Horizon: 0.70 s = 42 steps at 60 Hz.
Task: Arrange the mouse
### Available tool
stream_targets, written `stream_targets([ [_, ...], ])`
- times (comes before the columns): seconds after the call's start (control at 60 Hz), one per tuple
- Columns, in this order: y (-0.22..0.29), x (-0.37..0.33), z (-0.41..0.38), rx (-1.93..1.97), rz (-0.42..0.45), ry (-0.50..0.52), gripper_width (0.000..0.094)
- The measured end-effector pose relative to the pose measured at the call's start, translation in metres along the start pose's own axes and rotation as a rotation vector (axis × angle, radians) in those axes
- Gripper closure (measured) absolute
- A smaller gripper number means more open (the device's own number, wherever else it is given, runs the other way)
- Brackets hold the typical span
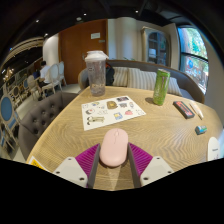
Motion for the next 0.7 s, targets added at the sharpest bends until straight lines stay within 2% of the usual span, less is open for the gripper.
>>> stream_targets([
  [0.233,-0.005,-0.016,-0.002,-0.016,0.008,0.041,0.053],
  [0.3,0.006,-0.041,0.002,-0.055,0.089,0.052,0.0531],
  [0.383,0.039,-0.098,0.03,-0.075,0.234,0.006,0.0531],
  [0.433,0.056,-0.135,0.064,-0.059,0.316,-0.045,0.0532],
  [0.517,0.067,-0.186,0.138,-0.054,0.373,-0.155,0.0533],
  [0.583,0.046,-0.209,0.205,-0.035,0.359,-0.265,0.0534],
  [0.65,0.013,-0.213,0.263,-0.015,0.276,-0.351,0.0535],
  [0.7,-0.026,-0.202,0.3,0.019,0.195,-0.376,0.0535],
])
Point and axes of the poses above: the point between the fingertips, and its own axes, seen from behind it with the camera up: z to the right, y up, x forward, the way the camera looks, the point moved 7 cm from there along -x, backward, against the way the camera looks, and after that the axes turned 10 degrees about -x, right-handed, at the moved point
